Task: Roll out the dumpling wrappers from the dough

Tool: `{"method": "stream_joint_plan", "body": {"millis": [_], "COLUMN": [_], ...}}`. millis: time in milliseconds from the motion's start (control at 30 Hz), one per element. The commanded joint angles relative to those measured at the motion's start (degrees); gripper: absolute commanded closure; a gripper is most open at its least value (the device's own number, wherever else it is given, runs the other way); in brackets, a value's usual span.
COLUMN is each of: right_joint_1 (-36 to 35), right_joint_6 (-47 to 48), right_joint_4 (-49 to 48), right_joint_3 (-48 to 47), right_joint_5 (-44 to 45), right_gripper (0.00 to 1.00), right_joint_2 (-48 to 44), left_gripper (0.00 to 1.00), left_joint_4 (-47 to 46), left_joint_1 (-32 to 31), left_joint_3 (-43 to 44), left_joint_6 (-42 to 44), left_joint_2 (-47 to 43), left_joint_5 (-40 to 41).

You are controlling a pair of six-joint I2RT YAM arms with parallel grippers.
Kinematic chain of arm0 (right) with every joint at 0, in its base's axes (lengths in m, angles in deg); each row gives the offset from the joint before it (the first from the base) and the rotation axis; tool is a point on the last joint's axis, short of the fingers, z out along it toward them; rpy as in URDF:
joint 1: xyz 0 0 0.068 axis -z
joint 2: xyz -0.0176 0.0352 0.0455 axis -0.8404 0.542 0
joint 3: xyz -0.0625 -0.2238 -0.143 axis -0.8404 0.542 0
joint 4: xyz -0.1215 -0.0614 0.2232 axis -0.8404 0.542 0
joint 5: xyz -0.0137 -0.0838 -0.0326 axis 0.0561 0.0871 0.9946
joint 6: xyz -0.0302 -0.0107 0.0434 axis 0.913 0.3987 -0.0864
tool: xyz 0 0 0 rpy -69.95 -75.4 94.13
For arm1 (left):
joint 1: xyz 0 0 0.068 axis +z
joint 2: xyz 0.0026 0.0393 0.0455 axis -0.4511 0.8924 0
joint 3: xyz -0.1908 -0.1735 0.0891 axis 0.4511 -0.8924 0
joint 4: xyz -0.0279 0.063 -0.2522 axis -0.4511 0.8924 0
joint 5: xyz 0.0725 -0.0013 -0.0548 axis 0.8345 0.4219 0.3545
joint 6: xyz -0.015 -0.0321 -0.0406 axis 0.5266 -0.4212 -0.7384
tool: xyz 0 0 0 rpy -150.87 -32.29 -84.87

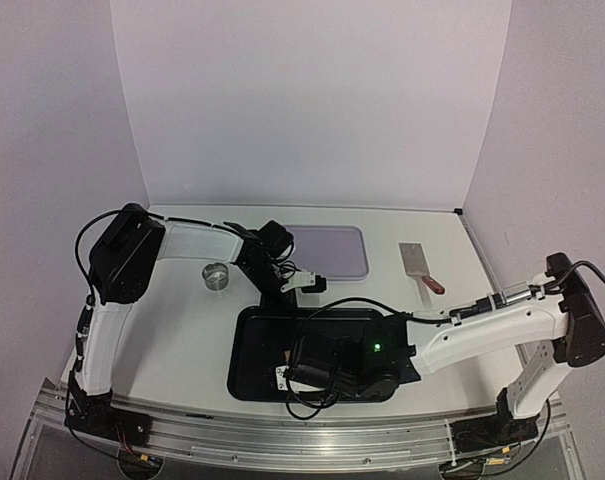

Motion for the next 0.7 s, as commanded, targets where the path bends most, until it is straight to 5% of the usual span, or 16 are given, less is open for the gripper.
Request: {"method": "stream_joint_plan", "body": {"millis": [0, 667], "right_joint_1": [-1.49, 6.53], "right_joint_6": [-0.63, 2.65], "right_joint_4": [13.60, 7.94], "right_joint_3": [2.19, -2.48], "right_joint_5": [-11.59, -16.18], "right_gripper": [1.00, 1.00], "right_joint_2": [-0.54, 10.34], "left_gripper": [1.00, 1.00], "left_joint_4": [-3.68, -4.14], "left_joint_1": [0.02, 0.03], "left_joint_3": [1.31, 0.75], "left_joint_6": [5.20, 4.75], "left_joint_2": [0.51, 0.26], "left_joint_5": [11.42, 11.80]}}
